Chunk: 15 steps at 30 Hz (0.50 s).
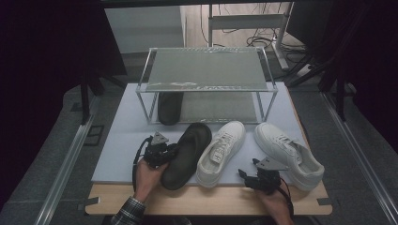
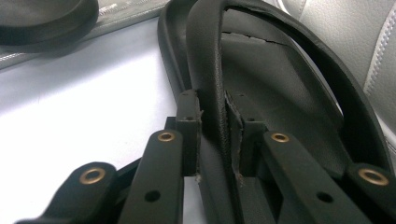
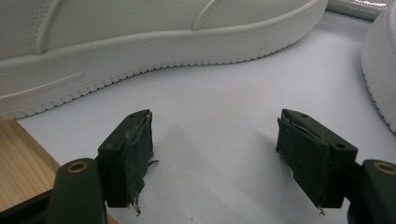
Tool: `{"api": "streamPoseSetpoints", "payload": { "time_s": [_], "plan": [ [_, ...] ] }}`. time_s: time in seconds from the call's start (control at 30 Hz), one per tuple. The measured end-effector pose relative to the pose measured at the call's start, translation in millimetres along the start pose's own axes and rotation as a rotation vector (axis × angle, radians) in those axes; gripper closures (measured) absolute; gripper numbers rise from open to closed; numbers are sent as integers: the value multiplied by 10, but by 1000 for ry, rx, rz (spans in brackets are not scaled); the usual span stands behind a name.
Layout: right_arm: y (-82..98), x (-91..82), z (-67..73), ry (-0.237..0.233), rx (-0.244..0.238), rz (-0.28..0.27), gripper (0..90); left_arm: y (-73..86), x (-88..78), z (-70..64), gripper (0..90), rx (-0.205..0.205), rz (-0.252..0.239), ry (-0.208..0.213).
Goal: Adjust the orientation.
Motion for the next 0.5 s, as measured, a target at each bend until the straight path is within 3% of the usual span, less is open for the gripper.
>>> {"api": "streamPoseSetpoints", "payload": {
  "time_s": [0.5],
  "plan": [
    [0, 1, 1, -1, 1, -1, 272, -121, -83, 90, 801, 2, -12, -23]
  ]
}}
Point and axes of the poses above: each handheld gripper's, and its own axes: x roughly forward along the jaws, y roughly out of its underside, z roughly to its left, the point moved 4 cm from there along x, roughly forward along the jaws, and after that the axes turned 10 degrees about -y, right-handed, at the moved point
